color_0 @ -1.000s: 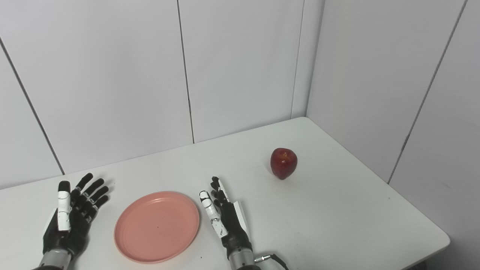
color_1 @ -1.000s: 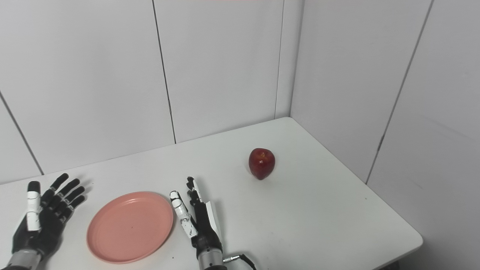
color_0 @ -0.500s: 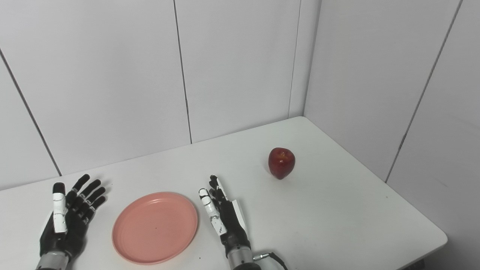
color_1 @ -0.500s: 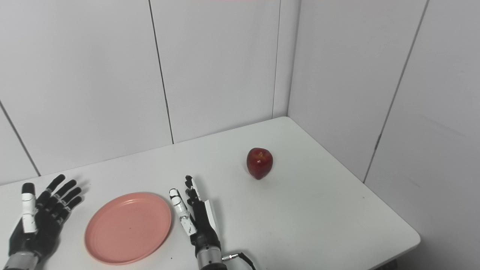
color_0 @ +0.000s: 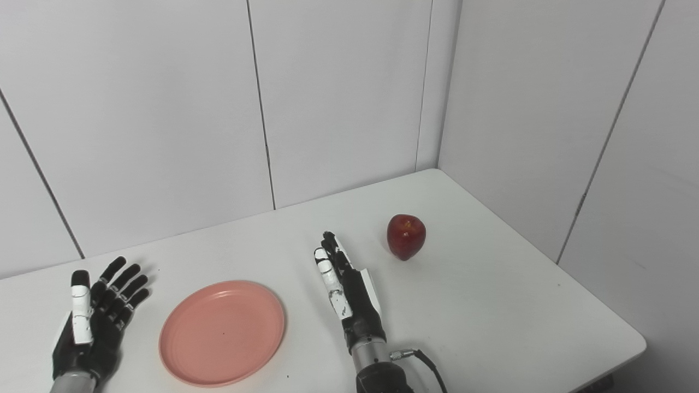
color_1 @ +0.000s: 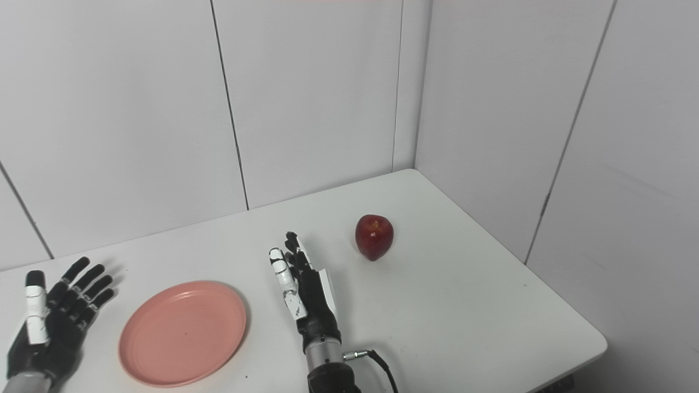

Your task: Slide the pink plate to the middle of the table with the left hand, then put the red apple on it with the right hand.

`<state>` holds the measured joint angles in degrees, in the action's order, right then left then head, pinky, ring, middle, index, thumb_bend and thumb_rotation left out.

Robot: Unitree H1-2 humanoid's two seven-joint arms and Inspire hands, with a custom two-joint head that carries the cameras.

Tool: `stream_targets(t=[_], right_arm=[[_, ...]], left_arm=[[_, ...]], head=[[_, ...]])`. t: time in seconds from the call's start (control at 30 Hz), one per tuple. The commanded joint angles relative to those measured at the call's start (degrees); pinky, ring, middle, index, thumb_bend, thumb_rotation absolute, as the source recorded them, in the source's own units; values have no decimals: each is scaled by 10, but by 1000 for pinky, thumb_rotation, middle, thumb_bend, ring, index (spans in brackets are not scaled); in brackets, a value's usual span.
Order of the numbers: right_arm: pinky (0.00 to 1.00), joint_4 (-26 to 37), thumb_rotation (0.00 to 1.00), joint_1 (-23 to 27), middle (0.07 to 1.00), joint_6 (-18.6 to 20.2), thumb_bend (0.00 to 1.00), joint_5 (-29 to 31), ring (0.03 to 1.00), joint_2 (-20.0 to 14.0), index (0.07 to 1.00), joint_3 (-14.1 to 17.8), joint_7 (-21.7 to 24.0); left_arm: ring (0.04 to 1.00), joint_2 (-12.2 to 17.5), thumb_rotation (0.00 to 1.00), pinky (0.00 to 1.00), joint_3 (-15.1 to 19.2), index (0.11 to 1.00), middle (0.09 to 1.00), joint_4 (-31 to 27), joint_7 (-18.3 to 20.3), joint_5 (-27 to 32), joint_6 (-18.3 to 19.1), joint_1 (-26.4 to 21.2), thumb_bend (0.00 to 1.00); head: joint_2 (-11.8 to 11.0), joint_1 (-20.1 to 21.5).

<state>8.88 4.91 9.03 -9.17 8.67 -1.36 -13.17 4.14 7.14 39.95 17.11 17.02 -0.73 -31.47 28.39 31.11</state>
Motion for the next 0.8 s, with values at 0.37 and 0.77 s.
stream_targets(t=[0.37, 0.77], right_arm=[[736, 39, 1000, 66, 805, 15, 759, -33, 791, -60, 867, -3, 36], [709, 32, 1000, 115, 786, 30, 846, -187, 771, -158, 788, -18, 47]], left_arm=[[831, -11, 878, 858, -3, 841, 843, -5, -17, -4, 38, 8, 874], [836, -8, 890, 867, -5, 854, 848, 0, -13, -5, 34, 7, 863]], head=[[-2, -2], [-3, -3]])
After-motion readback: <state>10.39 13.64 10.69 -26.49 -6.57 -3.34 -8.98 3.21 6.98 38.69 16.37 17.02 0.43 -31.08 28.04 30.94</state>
